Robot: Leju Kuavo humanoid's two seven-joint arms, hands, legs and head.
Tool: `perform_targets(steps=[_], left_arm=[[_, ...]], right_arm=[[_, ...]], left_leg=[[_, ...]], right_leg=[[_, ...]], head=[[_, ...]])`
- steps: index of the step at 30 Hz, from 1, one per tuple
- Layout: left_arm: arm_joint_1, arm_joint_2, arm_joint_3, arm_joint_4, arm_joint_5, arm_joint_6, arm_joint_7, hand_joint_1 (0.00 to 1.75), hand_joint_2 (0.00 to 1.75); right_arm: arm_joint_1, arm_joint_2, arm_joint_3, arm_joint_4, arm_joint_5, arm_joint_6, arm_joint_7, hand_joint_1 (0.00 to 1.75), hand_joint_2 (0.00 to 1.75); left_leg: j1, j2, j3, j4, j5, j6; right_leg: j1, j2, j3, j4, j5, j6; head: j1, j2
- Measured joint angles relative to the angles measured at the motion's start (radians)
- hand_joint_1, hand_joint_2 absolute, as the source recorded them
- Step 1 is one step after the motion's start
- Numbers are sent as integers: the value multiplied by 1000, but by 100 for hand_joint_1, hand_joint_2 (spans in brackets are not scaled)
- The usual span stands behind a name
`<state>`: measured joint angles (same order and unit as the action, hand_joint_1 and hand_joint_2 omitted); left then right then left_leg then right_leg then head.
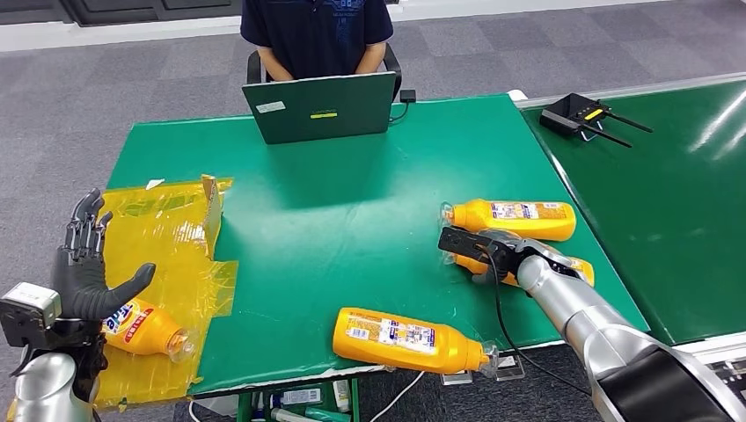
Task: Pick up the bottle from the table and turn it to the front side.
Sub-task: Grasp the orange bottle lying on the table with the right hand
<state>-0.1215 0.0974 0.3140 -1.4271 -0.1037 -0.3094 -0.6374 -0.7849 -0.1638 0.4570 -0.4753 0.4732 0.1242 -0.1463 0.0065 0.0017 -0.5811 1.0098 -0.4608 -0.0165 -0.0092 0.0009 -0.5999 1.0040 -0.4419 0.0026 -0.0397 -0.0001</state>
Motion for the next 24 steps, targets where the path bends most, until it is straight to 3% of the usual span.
perform_targets(steps=[8,24], left_arm=[[-7,-7,0,0,-2,-1,0,0,175],[-103,-11,-46,87,-4,-19,-16,0,175]], right_arm=[[-19,-1,0,-2,-46,-44,-15,175,175],[-243,43,-30,-23,-88,-75,6,175,175]], left_leg=[[0,0,-1,0,0,0],[0,1,-3,0,3,0]], right_leg=[[0,0,-1,0,1,0],[0,1,-4,1,3,0]], head=[[0,0],[0,0]])
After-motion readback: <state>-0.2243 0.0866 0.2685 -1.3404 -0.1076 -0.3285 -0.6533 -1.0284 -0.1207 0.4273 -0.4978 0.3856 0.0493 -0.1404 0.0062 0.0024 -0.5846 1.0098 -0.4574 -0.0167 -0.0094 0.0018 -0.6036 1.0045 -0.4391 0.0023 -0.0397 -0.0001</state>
